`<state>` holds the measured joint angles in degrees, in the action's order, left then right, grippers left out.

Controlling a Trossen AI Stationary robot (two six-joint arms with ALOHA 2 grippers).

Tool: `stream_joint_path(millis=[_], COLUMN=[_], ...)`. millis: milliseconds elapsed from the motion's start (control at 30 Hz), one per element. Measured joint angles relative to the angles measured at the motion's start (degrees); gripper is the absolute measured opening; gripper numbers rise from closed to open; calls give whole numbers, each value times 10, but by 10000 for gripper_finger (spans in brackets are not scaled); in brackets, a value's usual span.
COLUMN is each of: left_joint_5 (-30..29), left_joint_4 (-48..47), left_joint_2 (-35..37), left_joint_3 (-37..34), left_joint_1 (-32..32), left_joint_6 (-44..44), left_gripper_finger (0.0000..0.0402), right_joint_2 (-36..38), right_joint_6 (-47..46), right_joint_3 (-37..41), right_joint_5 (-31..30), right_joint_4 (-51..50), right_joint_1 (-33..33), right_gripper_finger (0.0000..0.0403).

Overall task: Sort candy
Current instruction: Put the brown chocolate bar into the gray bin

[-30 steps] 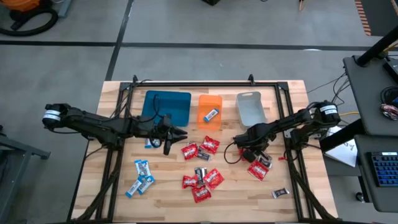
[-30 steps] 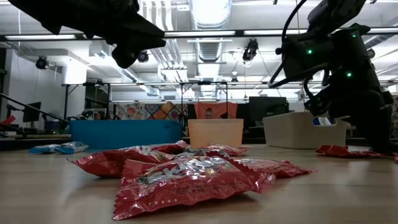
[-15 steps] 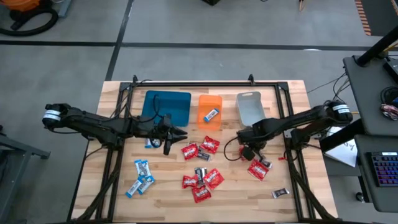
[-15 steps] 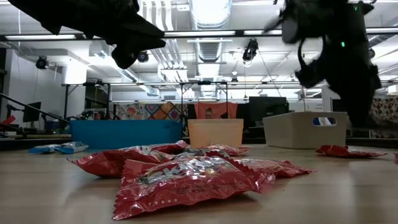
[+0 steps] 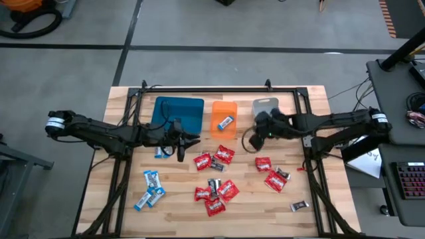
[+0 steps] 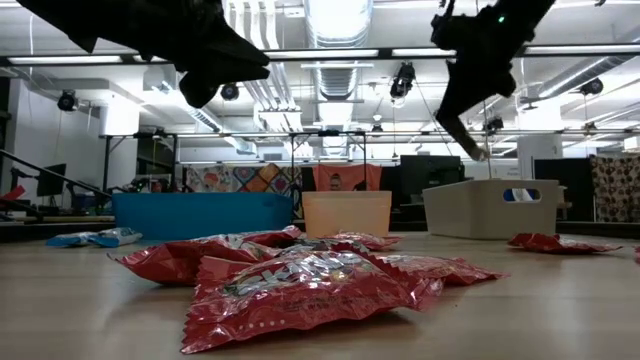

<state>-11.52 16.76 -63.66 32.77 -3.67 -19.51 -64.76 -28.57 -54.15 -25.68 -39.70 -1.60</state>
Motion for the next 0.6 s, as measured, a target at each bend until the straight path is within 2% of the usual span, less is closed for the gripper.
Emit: stream_joint_path(millis=[100, 200, 267, 400, 600], left_joint_5=[-16, -21, -22, -22, -22], left_joint_4=[-16, -39, -62, -113, -145], left_joint_2=[0, 0, 0, 0, 0], left_joint_3=[10, 24, 37, 62, 77], left_joint_1=[5, 11, 13, 14, 14], left_joint_6=[20, 44, 53, 61, 77], left_gripper_finger=[77, 77, 77, 77, 77], right_joint_2=[-2, -12, -23, -41, -55], right_joint_6=[35, 40, 39, 40, 46], right_joint_3=[-2, 6, 15, 26, 44], right_joint_5=[-65, -95, -87, 12, 16], right_joint_4=[-3, -3, -5, -3, 2], right_joint_1=[-60, -131, -173, -231, -250], right_gripper_finger=[22, 22, 23, 33, 83])
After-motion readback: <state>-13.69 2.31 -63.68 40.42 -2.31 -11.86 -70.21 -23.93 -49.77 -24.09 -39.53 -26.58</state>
